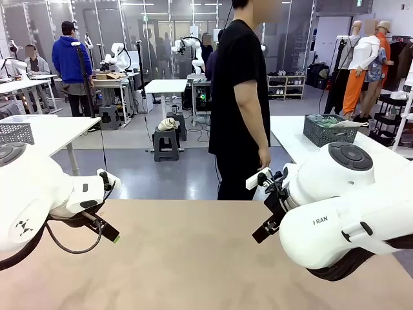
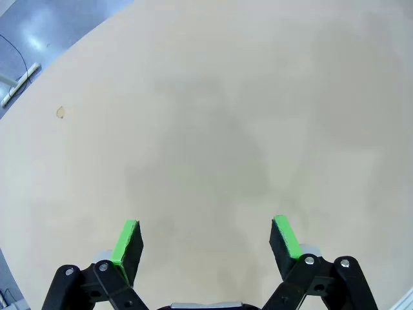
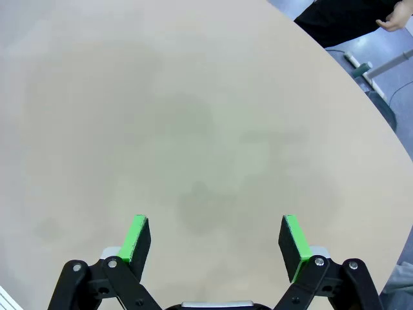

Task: Fold the towels and place them in the basket.
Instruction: When a person lays out a Towel with hook on the table, fold it in half twice.

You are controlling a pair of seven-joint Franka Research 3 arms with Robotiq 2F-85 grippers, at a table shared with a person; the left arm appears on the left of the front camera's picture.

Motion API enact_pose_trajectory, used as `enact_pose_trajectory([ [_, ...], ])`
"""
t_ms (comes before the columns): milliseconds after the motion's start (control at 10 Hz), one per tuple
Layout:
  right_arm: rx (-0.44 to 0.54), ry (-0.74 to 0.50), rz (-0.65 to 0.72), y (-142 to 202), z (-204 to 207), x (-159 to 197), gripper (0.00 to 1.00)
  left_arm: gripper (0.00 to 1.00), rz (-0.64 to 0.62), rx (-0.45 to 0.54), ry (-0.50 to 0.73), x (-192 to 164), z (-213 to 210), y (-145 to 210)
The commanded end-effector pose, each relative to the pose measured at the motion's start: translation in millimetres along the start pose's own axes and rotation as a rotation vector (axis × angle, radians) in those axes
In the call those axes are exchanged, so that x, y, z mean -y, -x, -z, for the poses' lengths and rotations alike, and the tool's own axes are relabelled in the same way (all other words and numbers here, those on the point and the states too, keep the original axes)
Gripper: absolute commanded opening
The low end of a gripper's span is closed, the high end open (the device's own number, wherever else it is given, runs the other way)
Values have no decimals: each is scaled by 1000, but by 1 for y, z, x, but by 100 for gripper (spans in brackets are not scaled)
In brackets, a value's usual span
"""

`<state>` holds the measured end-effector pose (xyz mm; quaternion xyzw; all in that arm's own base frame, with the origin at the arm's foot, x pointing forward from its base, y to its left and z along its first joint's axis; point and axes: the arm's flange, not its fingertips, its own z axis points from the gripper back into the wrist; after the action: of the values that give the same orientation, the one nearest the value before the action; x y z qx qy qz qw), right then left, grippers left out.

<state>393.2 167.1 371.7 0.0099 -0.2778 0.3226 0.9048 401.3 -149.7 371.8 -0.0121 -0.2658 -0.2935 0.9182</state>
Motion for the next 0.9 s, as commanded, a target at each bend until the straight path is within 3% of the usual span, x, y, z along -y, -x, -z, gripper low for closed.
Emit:
enact_pose_trajectory([
  [0, 0, -1, 3, 0, 0, 0, 100, 100, -1, 0, 0, 0, 0, 0],
  [800, 0, 0, 0, 0, 0, 0, 100, 100, 0, 0, 0, 0, 0, 0],
])
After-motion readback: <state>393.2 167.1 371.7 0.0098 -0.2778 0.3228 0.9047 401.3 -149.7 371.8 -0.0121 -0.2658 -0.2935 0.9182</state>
